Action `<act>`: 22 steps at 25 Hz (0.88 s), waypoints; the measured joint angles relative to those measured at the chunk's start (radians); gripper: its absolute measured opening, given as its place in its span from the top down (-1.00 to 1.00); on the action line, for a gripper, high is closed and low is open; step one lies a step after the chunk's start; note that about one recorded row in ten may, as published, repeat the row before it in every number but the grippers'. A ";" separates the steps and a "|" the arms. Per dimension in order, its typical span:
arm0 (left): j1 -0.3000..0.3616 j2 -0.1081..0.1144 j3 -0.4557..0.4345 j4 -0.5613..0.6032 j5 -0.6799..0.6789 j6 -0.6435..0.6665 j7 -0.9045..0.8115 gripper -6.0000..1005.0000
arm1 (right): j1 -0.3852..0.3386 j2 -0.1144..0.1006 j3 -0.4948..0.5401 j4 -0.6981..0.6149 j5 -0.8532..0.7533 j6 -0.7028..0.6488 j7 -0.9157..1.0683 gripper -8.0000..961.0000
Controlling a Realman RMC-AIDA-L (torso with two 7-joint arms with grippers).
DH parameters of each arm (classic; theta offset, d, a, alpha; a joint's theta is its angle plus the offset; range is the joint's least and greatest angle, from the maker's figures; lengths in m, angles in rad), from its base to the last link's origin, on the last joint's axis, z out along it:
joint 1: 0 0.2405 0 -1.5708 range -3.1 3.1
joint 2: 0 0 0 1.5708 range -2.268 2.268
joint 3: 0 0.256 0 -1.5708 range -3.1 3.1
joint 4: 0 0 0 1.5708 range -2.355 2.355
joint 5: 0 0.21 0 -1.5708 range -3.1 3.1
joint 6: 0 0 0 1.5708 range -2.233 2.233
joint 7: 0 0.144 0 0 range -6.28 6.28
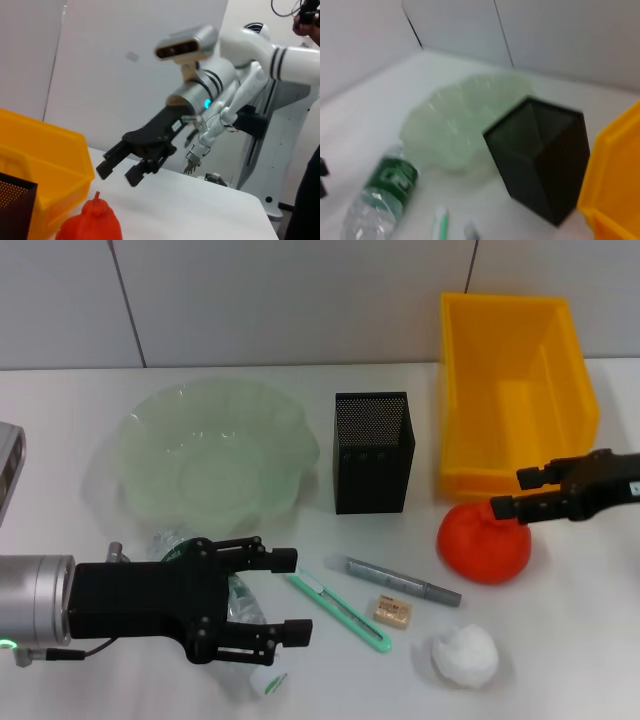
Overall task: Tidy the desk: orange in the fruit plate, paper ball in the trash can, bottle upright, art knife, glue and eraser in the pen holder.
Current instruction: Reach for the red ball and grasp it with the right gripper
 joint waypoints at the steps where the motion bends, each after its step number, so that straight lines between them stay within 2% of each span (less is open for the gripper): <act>1: 0.000 0.000 0.000 0.000 0.000 0.002 0.000 -0.69 | 0.018 -0.006 -0.010 0.003 -0.022 -0.005 0.029 -0.59; 4: -0.004 -0.003 0.000 0.001 0.001 0.013 0.000 -0.69 | 0.103 -0.024 -0.035 0.011 -0.133 -0.048 0.137 -0.59; 9: -0.007 -0.005 0.000 0.001 0.001 0.015 0.000 -0.69 | 0.208 -0.027 -0.074 0.012 -0.268 -0.095 0.231 -0.59; 17: -0.010 -0.005 0.000 0.003 0.000 0.015 -0.008 -0.69 | 0.235 -0.020 -0.231 -0.013 -0.328 -0.004 0.265 -0.59; 22: -0.010 -0.005 -0.001 0.003 -0.002 0.015 -0.006 -0.69 | 0.234 -0.013 -0.282 -0.034 -0.330 0.046 0.258 -0.59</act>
